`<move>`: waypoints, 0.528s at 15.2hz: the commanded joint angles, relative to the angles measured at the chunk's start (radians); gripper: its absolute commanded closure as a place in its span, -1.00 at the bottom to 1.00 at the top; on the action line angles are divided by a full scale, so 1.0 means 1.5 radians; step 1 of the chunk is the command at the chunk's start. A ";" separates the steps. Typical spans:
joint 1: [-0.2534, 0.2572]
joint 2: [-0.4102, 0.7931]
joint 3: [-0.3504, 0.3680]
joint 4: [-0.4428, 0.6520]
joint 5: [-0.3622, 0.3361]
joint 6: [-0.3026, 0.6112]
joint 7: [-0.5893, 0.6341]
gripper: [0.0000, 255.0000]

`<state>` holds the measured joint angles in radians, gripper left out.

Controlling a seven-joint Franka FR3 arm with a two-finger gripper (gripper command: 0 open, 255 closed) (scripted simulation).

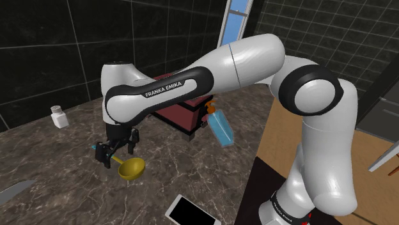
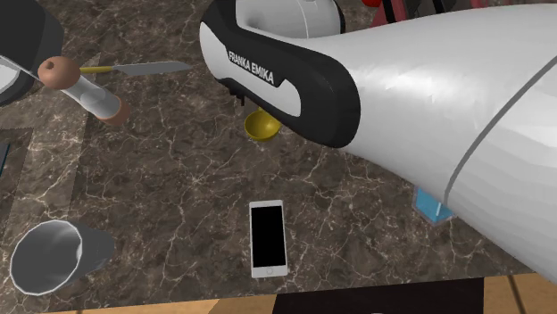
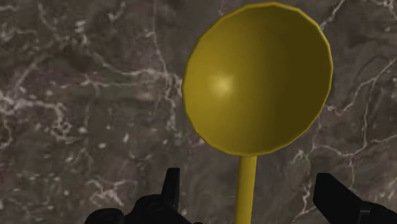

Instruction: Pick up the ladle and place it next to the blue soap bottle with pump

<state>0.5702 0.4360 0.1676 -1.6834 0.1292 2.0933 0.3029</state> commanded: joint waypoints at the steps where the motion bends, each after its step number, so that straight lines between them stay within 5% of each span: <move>1: 0.002 0.008 0.000 -0.006 0.000 0.014 0.000 -1.00; 8: 0.003 0.014 0.000 -0.012 -0.001 0.026 0.000 -1.00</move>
<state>0.5751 0.4564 0.1683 -1.7010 0.1283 2.1321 0.3028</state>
